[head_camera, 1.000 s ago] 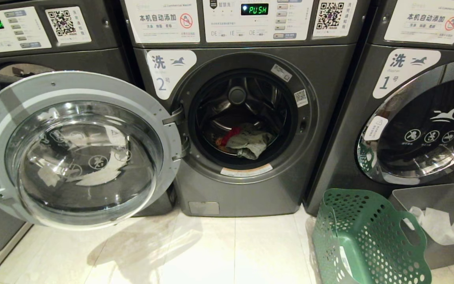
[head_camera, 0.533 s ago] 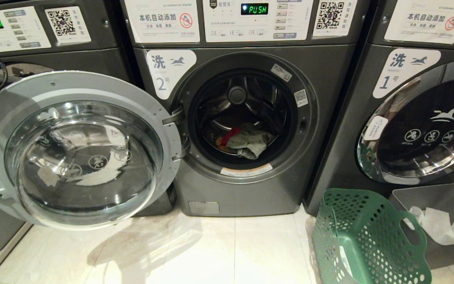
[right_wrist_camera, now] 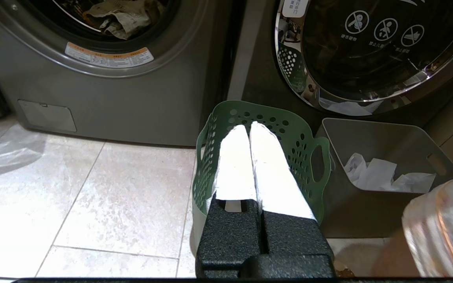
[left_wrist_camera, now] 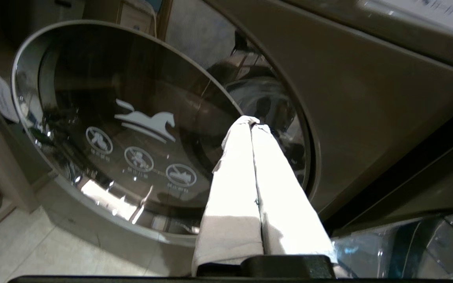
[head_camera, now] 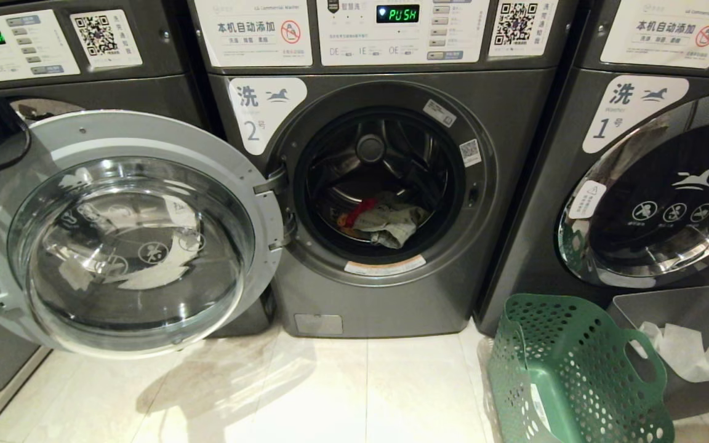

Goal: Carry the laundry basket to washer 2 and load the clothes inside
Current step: Close the washing machine door with the left hand

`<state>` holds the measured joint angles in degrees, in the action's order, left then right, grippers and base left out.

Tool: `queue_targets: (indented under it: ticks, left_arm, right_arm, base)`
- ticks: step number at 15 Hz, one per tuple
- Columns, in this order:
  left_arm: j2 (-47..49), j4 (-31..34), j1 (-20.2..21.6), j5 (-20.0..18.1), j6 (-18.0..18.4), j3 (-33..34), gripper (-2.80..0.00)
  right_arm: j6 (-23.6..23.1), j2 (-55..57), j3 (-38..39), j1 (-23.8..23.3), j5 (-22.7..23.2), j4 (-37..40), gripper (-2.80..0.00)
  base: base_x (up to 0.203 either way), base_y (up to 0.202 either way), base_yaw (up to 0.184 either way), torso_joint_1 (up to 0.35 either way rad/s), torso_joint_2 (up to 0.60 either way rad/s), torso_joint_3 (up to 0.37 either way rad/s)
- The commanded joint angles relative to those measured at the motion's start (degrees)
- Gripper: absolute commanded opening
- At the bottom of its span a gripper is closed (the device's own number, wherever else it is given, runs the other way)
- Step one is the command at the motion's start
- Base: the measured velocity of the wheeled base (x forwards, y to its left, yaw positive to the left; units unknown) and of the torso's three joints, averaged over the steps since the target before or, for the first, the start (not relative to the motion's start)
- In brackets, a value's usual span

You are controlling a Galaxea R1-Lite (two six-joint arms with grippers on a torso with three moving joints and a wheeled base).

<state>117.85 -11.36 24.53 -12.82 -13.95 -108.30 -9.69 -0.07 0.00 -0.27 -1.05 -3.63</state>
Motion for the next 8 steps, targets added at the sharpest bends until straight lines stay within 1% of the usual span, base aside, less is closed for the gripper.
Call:
queue_targets:
  ticks: [1, 5, 8]
  left_arm:
    - [-1.01, 3.33, -0.09, -0.64, -0.12, 0.03, -2.8]
    - [-3.84, 12.14, -0.23, -2.27, -0.13, 0.11, -2.8]
    - [-7.29, 23.01, -0.3, -6.56, -0.2, 0.11, -2.8]
  right_arm:
    - [-0.06, 0.07, 0.0, 0.0, -0.01, -0.06, -2.8]
    - [-0.15, 0.07, 0.0, 0.0, 0.08, -0.06, -2.8]
    - [-0.15, 0.07, 0.0, 0.0, 0.08, -0.06, -2.8]
  base:
    - [0.0, 0.0, 0.0, 0.0, 0.0, 0.0]
    - [0.0, 0.0, 0.0, 0.0, 0.0, 0.0]
    - [0.0, 0.0, 0.0, 0.0, 0.0, 0.0]
